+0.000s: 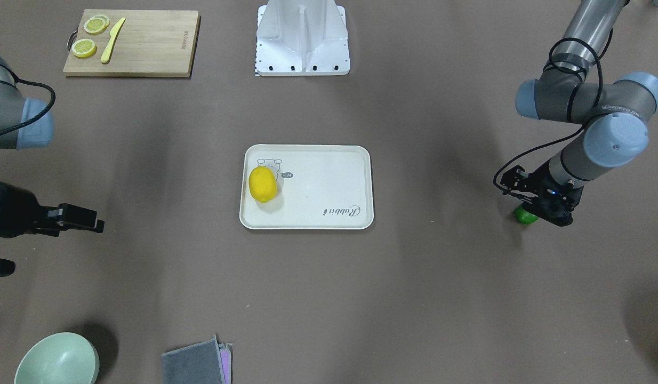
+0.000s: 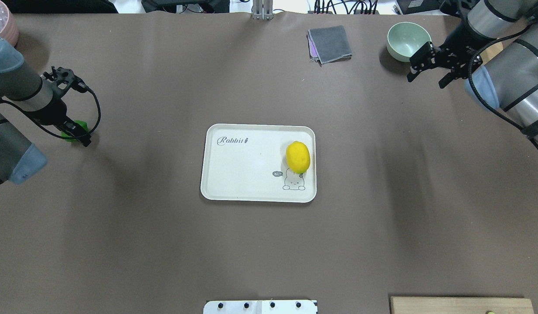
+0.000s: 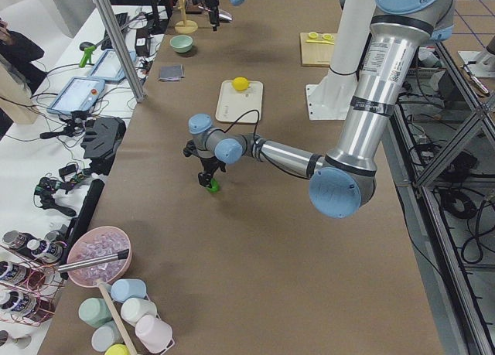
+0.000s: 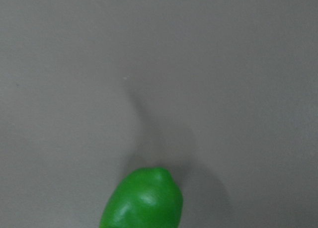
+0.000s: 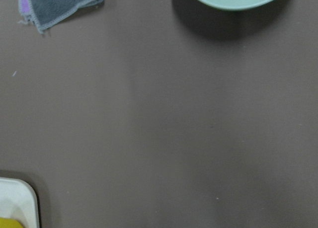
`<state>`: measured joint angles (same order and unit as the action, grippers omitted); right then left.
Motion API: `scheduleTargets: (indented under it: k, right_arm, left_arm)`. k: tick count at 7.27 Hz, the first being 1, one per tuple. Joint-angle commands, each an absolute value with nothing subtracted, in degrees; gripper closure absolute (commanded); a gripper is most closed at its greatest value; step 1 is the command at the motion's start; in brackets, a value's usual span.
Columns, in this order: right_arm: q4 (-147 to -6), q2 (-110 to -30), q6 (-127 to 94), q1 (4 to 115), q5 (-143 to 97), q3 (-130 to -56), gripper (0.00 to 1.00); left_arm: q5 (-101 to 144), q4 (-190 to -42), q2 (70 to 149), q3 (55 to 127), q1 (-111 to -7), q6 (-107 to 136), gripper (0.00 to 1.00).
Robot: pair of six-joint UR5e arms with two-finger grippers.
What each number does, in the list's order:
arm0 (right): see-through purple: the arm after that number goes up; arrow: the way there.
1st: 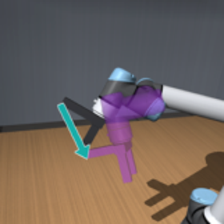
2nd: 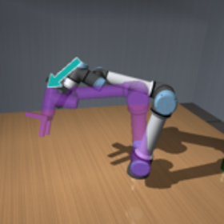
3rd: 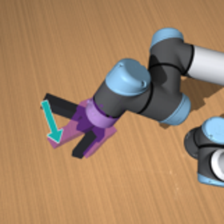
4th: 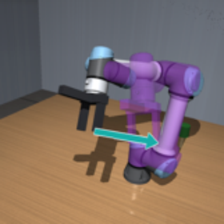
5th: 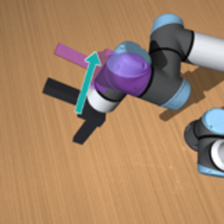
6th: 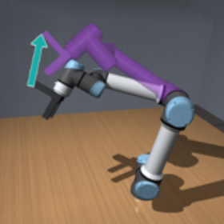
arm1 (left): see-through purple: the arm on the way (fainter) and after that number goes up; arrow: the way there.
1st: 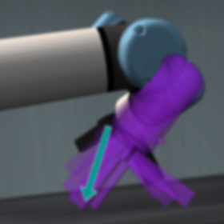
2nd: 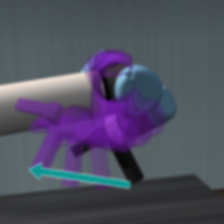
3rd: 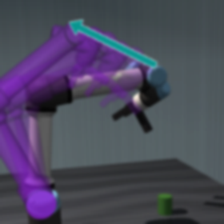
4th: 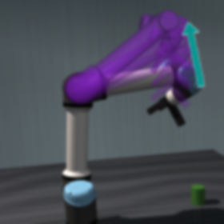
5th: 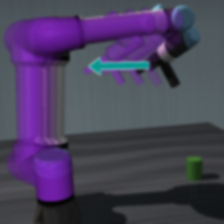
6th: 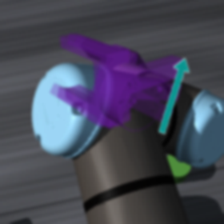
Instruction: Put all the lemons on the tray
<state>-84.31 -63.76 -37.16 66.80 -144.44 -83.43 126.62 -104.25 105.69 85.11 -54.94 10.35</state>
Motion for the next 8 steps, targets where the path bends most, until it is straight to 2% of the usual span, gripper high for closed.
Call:
scheduleTargets:
  k: [1, 4, 6, 7, 8]
  right_arm:
    - [-84.46, -65.56, -37.00, 69.60, -144.67, -83.58, 0.00]
    - [-84.55, -66.00, -37.09, 71.71, -145.28, -83.67, 0.00]
    - [-85.95, -66.44, -37.00, 72.07, -145.28, -83.76, 0.34]
    - [-85.87, -66.45, -37.00, 72.24, -144.50, -83.67, 0.35]
    - [-85.87, -67.05, -34.65, 72.68, -142.93, -83.50, 0.28]
  left_arm:
    - [126.30, -105.38, 105.12, 84.20, -54.58, 8.53, 0.02]
    - [126.21, -105.38, 105.47, 82.89, -55.02, 5.89, 0.02]
    - [126.65, -105.38, 105.47, 82.97, -55.89, 5.80, 0.02]
    - [126.74, -105.38, 105.90, 83.23, -55.90, 5.89, 0.02]
    - [126.74, -105.38, 106.52, 83.23, -55.90, 5.98, 0.02]
